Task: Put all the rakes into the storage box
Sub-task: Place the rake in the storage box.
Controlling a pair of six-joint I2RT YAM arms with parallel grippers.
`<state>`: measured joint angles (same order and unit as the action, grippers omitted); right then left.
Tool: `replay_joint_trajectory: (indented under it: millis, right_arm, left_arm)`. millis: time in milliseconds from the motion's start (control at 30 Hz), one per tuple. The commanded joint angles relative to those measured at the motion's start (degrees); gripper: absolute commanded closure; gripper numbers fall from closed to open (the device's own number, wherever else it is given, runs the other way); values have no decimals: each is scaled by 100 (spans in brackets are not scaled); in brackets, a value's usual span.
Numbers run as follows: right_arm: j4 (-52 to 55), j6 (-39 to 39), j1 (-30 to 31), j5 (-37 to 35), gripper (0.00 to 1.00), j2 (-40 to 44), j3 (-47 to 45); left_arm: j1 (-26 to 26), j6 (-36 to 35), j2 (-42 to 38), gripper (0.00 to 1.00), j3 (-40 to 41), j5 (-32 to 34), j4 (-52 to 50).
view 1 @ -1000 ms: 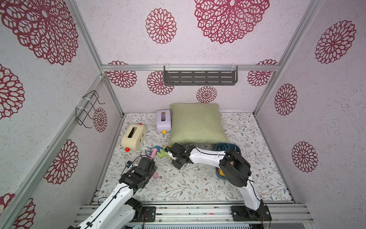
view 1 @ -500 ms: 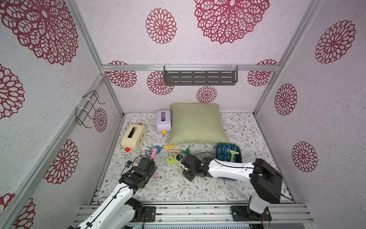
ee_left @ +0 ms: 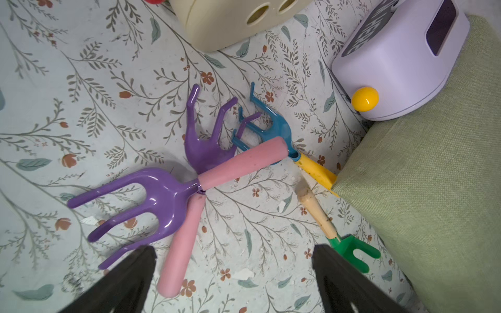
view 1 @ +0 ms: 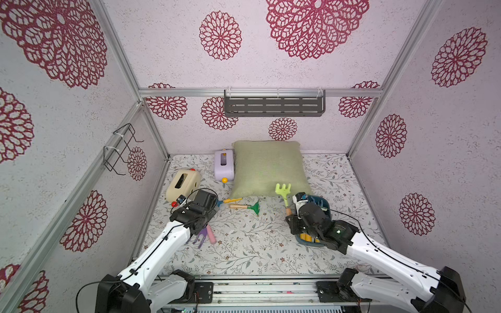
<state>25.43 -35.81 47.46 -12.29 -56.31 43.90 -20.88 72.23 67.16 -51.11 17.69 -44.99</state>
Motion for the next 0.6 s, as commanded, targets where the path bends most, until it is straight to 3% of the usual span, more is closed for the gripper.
replay_joint_trajectory:
  millis: [0, 300, 567]
  right_arm:
    - [719, -983, -162, -504, 100, 247, 55]
    - [1411, -1577, -814, -568, 100, 321, -211]
    - [1128, -1542, -947, -279, 97, 166, -574]
  left_arm:
    - [86, 71, 487, 2, -489, -343, -193]
    - [119, 812, 1593, 3, -1270, -884, -235]
    - [140, 1128, 1856, 5, -1150, -951, 53]
